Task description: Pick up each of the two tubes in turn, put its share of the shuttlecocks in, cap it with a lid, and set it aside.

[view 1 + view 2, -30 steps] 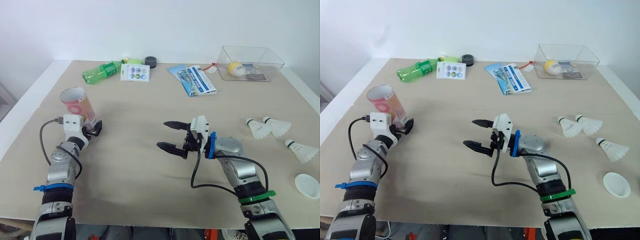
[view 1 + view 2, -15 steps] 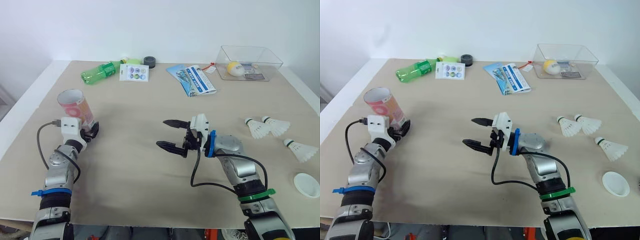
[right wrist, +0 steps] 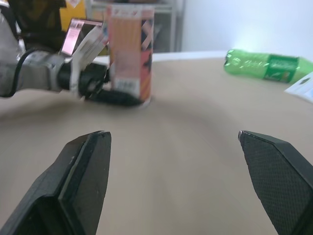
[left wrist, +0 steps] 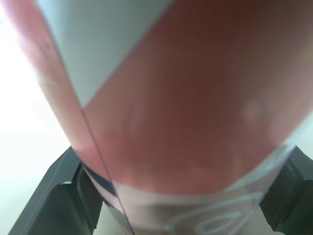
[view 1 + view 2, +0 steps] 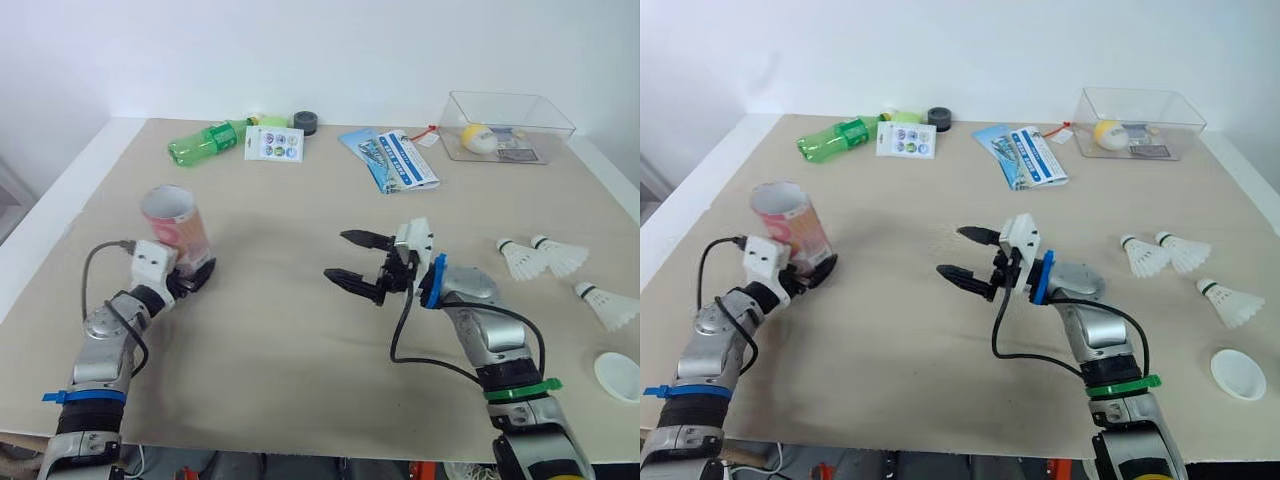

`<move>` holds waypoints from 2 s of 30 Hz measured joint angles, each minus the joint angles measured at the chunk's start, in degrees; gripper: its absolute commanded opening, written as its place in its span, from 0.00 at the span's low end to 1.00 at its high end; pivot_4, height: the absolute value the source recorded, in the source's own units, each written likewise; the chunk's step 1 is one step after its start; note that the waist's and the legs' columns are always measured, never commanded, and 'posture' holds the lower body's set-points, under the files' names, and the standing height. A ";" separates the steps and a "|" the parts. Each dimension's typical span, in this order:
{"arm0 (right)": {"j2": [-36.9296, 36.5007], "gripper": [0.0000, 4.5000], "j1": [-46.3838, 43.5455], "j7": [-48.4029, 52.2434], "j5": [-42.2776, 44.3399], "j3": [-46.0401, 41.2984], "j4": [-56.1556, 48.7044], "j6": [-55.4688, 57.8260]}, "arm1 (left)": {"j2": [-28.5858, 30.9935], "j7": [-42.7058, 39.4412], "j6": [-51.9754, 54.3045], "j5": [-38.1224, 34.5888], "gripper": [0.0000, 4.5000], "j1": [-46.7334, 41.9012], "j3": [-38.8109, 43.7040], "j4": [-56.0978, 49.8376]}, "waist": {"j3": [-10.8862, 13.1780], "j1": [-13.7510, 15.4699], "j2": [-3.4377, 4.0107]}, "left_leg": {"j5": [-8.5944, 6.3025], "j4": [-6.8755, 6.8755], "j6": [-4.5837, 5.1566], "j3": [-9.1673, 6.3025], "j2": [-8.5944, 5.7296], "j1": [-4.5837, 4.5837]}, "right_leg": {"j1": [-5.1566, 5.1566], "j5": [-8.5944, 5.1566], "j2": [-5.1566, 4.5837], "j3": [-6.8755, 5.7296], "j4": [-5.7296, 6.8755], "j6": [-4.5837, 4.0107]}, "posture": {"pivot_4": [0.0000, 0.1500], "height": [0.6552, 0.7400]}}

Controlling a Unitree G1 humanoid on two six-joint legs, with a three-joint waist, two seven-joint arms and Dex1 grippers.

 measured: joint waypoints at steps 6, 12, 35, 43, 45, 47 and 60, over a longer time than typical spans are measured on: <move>-1.35 1.00 7.29 -11.06 0.92 -7.01 -9.22 5.81 | 3.50 -14.82 4.55 1.64 0.83 -7.73 -13.98 -7.97 | 0.01 -0.07 -0.02 | -0.01 -0.02 0.00 0.01 -0.07 -0.10 | -0.05 -0.11 -0.09 -0.03 -0.01 0.11 | 1.00 1.00; -1.67 1.00 12.22 -21.57 -1.27 -11.75 -14.63 8.10 | 3.90 -25.65 10.12 2.73 0.83 -17.13 -22.75 -7.66 | 0.03 -0.41 0.01 | -0.02 -0.03 0.03 -0.01 -0.03 -0.11 | -0.10 -0.12 -0.02 -0.03 0.01 0.09 | 1.00 1.00; -16.82 1.00 33.42 -4.63 6.71 -22.17 -26.82 7.12 | -3.14 -39.01 10.60 15.33 0.83 -36.85 -36.23 6.22 | 0.11 -0.04 0.00 | -0.09 0.27 0.15 -0.10 -0.23 -0.26 | 0.04 -0.29 -0.17 -0.07 0.00 0.22 | 1.00 1.00; -19.04 1.00 28.73 4.74 5.97 -19.72 -20.64 0.81 | -5.44 -39.92 10.68 16.24 0.83 -37.88 -36.84 7.45 | 0.12 -0.19 0.00 | -0.08 0.51 0.17 -0.07 -0.20 -0.28 | 0.06 -0.20 -0.15 -0.05 0.01 0.08 | 1.00 1.00; -18.46 1.00 27.69 3.73 5.99 -19.93 -19.83 0.62 | -5.70 -39.88 10.71 16.24 0.83 -37.90 -36.79 7.52 | 0.12 -0.17 0.00 | -0.08 0.51 0.17 -0.08 -0.20 -0.30 | 0.05 -0.20 -0.15 -0.05 0.01 0.09 | 1.00 1.00; -18.10 1.00 27.82 -0.08 6.00 -22.06 -16.81 2.17 | -6.36 -39.44 10.71 16.30 0.83 -37.91 -36.79 7.52 | 0.12 0.16 0.00 | -0.09 0.50 0.17 -0.13 -0.25 -0.39 | 0.05 -0.15 -0.18 -0.06 0.01 0.33 | 1.00 1.00; -13.11 1.00 26.47 -27.36 3.37 -32.02 -10.76 15.24 | -8.45 -38.20 14.01 18.14 0.83 -37.98 -37.69 5.71 | 0.06 -0.21 0.15 | -0.07 0.51 0.27 -0.08 -0.23 -0.30 | 0.05 -0.13 -0.15 0.00 0.03 0.13 | 1.00 1.00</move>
